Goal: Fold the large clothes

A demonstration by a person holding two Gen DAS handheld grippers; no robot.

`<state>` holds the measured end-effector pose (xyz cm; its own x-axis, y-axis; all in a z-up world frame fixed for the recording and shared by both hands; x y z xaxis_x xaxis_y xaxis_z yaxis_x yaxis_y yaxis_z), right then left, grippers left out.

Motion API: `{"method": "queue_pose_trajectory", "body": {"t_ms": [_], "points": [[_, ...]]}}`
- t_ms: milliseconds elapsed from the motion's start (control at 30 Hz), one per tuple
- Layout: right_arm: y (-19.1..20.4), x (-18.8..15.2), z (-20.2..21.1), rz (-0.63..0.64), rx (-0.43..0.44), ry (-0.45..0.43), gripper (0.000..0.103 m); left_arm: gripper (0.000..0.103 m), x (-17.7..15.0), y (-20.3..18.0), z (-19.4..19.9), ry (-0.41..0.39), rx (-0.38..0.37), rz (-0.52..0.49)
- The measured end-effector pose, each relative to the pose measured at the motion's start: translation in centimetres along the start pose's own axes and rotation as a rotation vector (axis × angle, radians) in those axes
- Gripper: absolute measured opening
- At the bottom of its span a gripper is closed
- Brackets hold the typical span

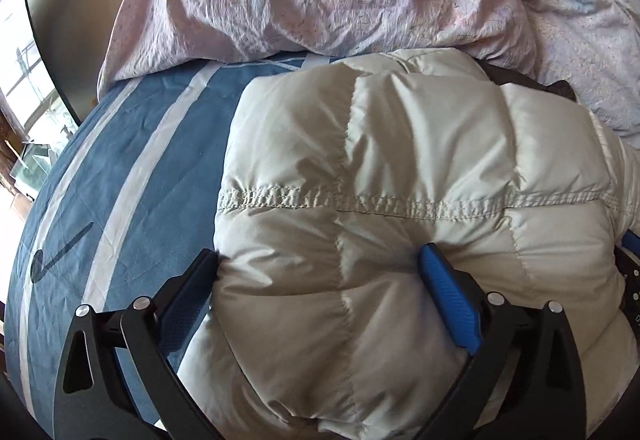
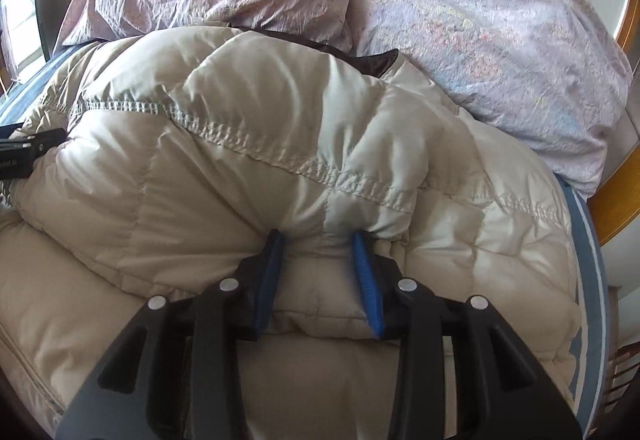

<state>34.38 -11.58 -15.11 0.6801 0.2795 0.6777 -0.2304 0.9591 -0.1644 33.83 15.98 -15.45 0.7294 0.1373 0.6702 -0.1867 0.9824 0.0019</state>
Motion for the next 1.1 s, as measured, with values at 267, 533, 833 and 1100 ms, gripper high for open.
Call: {"method": "queue_pose_trajectory", "body": {"t_ms": [267, 533, 833, 1100], "points": [[-2.6, 4.7, -0.3, -0.193, 0.066, -0.015, 0.039, 0.092, 2.7, 1.8, 0.8, -0.049, 0.018, 0.065], [-2.4, 4.3, -1.2, -0.185, 0.068, 0.033, 0.043, 0.092, 0.9, 1.2, 0.7, -0.010, -0.099, 0.133], [-9.6, -2.0, 12.0, -0.382, 0.394, -0.040, 0.095, 0.101, -3.7, 3.5, 11.5, -0.055, -0.354, 0.071], [-17.9, -13.9, 17.3, -0.551, 0.330, 0.039, 0.097, 0.101, -11.2, 5.8, 14.9, 0.035, -0.421, 0.142]]}}
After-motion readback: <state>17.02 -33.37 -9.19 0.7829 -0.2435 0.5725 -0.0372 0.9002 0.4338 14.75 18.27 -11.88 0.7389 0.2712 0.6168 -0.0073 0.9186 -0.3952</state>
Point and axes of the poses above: each gripper's, at about its wrist camera, not at the fingertips, and z roughly against the way its jaws point, y to its left, x to its top, the point moved 10 cm from there along -z, roughly the way its jaws point, and after that the axes turned 7 degrees about -y, right-handed, at the moved point
